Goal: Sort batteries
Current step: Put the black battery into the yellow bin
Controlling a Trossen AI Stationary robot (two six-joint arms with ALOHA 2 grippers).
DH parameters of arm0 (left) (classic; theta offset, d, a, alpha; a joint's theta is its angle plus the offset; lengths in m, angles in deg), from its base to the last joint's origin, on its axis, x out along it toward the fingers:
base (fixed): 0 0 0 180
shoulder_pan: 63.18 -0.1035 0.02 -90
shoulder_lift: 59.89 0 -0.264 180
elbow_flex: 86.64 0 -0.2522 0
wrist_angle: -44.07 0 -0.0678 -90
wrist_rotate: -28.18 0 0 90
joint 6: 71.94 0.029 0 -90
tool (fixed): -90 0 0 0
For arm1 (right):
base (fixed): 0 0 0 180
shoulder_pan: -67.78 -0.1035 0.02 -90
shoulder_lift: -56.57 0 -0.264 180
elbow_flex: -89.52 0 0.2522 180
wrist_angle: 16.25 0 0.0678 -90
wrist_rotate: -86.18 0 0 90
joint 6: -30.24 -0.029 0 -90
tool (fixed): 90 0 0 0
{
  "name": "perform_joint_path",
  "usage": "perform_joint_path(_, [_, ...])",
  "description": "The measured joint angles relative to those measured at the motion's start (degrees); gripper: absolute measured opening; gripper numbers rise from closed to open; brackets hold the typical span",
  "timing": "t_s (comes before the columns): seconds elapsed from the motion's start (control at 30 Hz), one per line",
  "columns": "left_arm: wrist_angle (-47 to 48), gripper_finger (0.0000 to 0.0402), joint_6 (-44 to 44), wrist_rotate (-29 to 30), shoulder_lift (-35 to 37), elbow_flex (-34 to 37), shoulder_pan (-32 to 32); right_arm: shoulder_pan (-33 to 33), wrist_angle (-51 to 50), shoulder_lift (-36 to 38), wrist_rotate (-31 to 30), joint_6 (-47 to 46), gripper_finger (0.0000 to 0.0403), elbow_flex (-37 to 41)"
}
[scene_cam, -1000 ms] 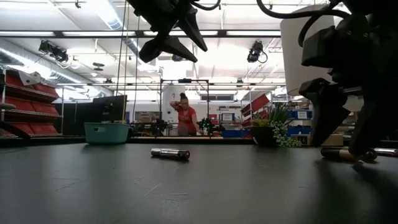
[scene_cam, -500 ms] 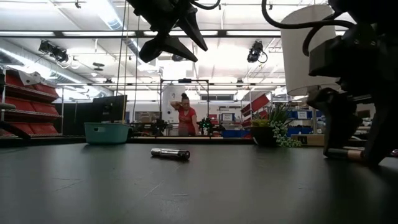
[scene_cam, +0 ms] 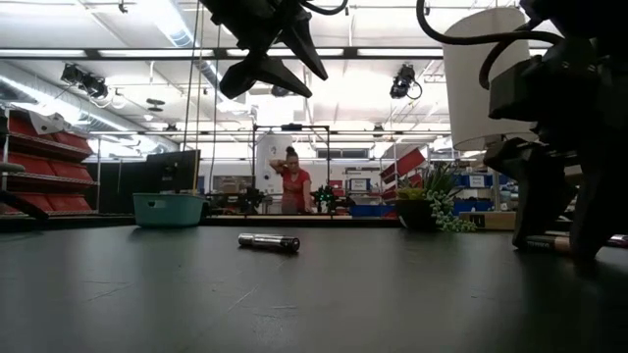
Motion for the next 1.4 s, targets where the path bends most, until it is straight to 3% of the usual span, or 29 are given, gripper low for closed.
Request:
perform_joint_path(0.6, [0.0, 0.0162, 0.0, 0.0, 0.0, 0.0, 0.0, 0.3, 1.1, 1.2, 0.6, -1.4, 0.0198, 0.3])
perform_joint_path(0.8, [0.0, 0.0162, 0.0, -2.1, 0.0, 0.0, 0.0, 1.4, 0.0, 10.0, -0.2, -5.1, 0.0198, 0.4])
perform_joint_path(1.07, [-1.6, 0.0162, -1.9, -3.7, 0.0, 0.0, -0.2, 3.2, -1.4, 22.8, -8.7, -2.7, 0.0198, 0.4])
perform_joint_path(1.2, [-8.4, 0.0162, -5.1, -7.7, 0.1, 1.4, -0.2, 4.2, 0.8, 26.8, -13.6, 4.0, 0.0198, 0.4])
perform_joint_path(1.4, [-29.1, 0.0162, -14.8, -13.4, 0.1, 8.0, -0.1, 6.0, 9.8, 30.0, -18.9, 11.3, 0.0198, 0.3])
